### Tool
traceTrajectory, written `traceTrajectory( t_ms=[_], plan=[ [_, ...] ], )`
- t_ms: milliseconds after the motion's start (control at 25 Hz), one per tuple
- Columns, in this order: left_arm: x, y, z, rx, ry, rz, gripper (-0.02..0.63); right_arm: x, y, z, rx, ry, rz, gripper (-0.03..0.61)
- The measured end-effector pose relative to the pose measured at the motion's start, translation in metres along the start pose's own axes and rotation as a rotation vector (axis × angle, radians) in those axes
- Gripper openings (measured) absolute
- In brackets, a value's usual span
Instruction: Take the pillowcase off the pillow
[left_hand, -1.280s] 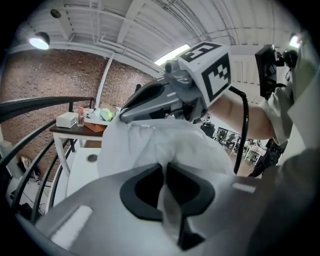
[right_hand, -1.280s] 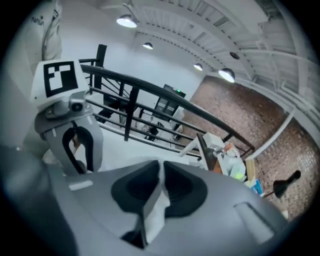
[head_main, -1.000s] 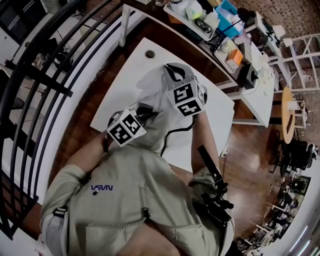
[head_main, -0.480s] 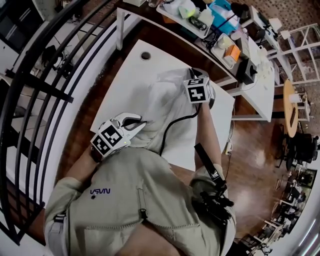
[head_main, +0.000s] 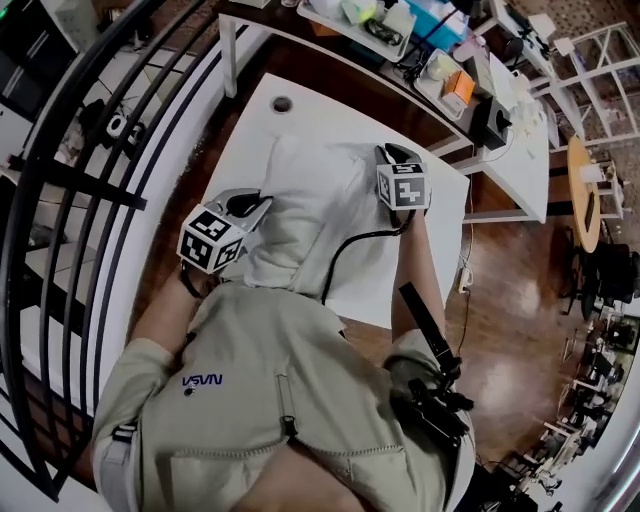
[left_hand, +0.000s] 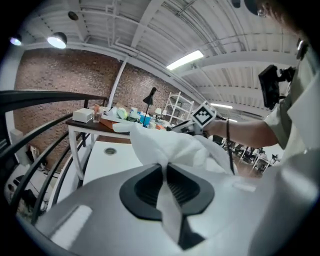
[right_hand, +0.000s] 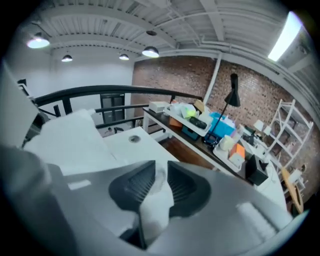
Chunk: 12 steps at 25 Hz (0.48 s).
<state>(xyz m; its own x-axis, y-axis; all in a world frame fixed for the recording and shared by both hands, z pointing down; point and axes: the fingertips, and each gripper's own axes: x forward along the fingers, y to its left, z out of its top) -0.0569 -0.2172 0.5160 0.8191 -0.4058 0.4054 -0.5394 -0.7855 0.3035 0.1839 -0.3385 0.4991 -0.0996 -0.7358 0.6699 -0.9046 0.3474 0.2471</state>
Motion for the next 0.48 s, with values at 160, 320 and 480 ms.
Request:
traceTrajectory(
  t_ms=[160, 320, 480],
  plan=[
    [0.014, 0.023, -0.01, 0.098, 0.085, 0.152, 0.061, -0.039, 0.017, 0.018, 0.058, -0.132, -0.003, 0.091],
    [0.008, 0.03, -0.019, 0.071, 0.058, 0.196, 0.092, -0.082, 0.043, 0.018, 0.171, -0.257, -0.028, 0.091],
    [-0.012, 0.032, -0.009, 0.034, -0.044, 0.199, 0.117, -0.112, 0.079, -0.001, 0.236, -0.28, -0.057, 0.069]
  ],
)
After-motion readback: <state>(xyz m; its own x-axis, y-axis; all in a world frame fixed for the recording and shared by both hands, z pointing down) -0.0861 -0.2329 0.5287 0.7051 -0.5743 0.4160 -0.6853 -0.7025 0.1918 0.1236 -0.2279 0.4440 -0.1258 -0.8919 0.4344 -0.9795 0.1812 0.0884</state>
